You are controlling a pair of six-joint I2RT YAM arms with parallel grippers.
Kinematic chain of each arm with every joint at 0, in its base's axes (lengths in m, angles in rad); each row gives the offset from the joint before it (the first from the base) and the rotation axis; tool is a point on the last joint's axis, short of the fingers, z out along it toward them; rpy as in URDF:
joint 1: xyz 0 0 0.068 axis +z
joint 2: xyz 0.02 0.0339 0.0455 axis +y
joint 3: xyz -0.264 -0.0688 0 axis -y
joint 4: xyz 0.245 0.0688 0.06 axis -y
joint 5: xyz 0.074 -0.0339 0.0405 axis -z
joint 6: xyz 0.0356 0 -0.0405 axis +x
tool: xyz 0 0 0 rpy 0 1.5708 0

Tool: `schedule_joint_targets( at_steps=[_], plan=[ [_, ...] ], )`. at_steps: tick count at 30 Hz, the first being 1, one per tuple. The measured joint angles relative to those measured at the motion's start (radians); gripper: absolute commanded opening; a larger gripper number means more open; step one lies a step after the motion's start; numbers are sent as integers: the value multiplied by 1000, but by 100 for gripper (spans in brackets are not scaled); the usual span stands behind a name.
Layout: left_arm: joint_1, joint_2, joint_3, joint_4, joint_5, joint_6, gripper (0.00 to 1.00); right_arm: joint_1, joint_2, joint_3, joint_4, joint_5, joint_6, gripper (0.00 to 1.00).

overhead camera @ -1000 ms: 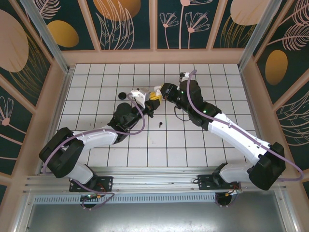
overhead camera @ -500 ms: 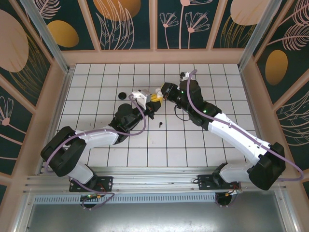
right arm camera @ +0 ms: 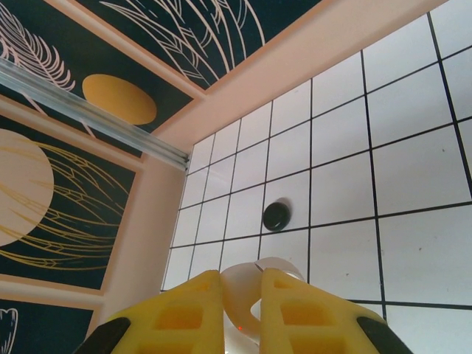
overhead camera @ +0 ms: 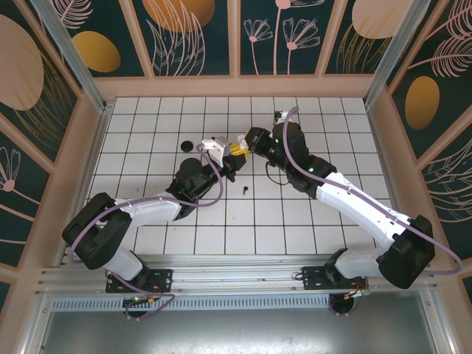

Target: Insert the wireless bluetooth earbuds into the charging case

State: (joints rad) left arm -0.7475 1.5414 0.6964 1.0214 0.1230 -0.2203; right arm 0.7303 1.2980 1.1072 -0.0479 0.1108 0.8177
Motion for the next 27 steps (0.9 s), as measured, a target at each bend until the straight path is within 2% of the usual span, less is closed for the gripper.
schedule_joint_targets(
  at_steps=[18, 27],
  plan=[
    [0, -4, -5, -8, -3, 0, 0, 11, 7, -31, 16, 1, 1, 15],
    [0, -15, -10, -8, 3, -1, 0, 16, -5, -39, 22, 1, 4, 26]
  ],
)
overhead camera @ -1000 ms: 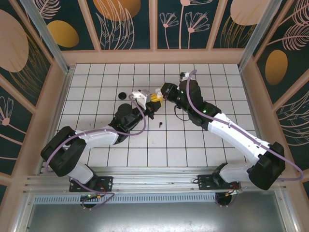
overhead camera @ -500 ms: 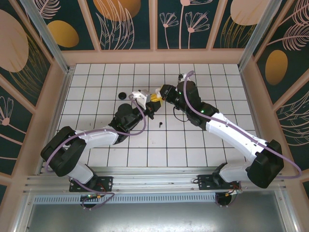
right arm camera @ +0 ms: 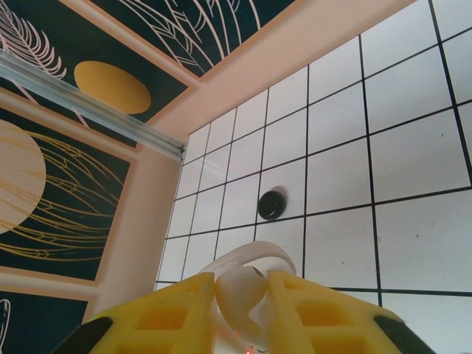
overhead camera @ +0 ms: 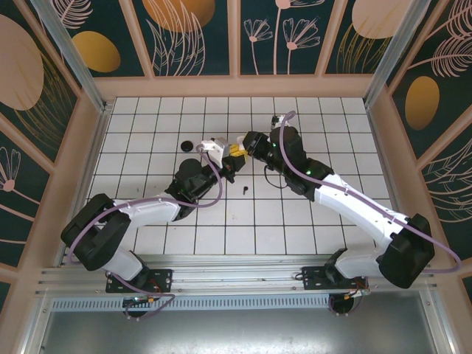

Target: Insert the wireless bluetooth earbuds into the charging case

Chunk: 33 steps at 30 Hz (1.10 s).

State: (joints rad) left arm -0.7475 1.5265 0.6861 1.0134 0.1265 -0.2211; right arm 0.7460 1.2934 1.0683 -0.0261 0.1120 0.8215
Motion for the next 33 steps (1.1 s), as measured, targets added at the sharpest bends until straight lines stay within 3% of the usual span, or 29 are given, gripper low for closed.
schedule_joint_targets(
  at_steps=[16, 28, 33],
  plan=[
    [0, -24, -3, 8, 1, 0, 0, 9, -24, 0, -12, 27, -3, 34],
    [0, -66, -11, 24, 37, -8, 0, 11, -94, 73, -139, 43, -72, 40],
    [1, -111, -5, -45, 120, -5, 0, -91, -84, 175, -210, -103, -155, 38]
  ],
)
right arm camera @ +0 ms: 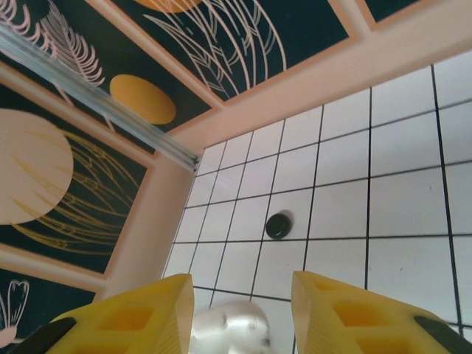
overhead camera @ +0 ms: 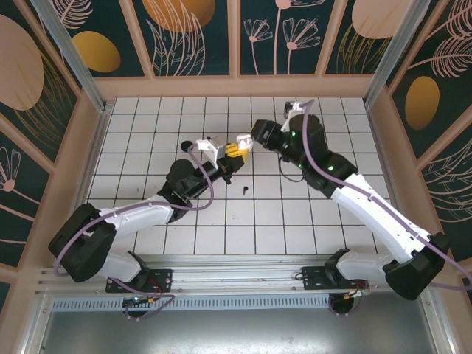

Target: Insert the wireless bluetooth earbuds into the charging case

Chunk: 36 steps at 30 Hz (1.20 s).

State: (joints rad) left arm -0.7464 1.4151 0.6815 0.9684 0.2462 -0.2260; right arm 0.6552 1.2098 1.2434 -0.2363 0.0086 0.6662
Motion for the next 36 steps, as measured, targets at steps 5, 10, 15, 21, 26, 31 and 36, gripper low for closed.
schedule_joint_targets(
  at_steps=[5, 10, 15, 21, 26, 31, 36],
  plan=[
    [17, -14, 51, -141, 123, 25, 0, -105, 86, 77, -45, -236, -69, 37],
    [60, -45, 53, -210, 249, 23, 0, -103, 138, 87, -105, -388, -133, 40],
    [86, -62, 59, -259, 317, 15, 0, -142, 138, 92, -138, -470, -174, 39],
    [92, -72, 59, -257, 360, -21, 0, -161, 138, 92, -158, -534, -195, 25],
    [92, -72, 57, -212, 395, -63, 0, -166, 138, 90, -163, -554, -197, 23],
    [92, -71, 55, -164, 424, -97, 0, -172, 138, 62, -155, -608, -184, 19],
    [92, -64, 51, -157, 438, -116, 0, -183, 138, 32, -110, -673, -156, 18]
  ],
)
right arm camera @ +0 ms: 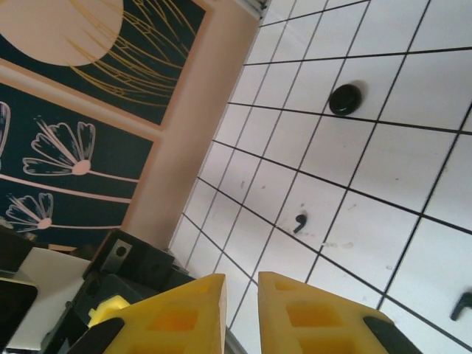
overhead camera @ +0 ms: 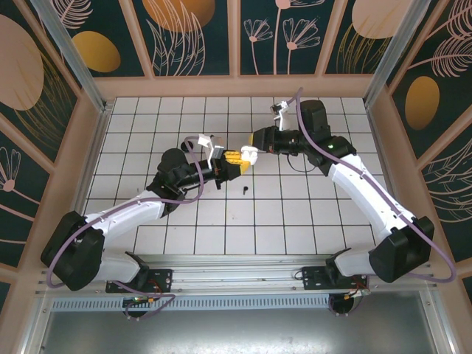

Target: Insert the wireless bluetooth earbuds into the charging case

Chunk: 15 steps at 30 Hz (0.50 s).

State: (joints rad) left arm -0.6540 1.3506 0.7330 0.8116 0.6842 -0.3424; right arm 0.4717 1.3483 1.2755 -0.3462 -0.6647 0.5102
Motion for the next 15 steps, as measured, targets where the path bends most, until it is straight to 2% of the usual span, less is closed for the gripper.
schedule_joint_targets(
  at_steps=[15],
  plan=[
    [20, 26, -24, 68, -8, -55, 0, -4, -26, -29, 71, -131, 26, 17]
  ],
)
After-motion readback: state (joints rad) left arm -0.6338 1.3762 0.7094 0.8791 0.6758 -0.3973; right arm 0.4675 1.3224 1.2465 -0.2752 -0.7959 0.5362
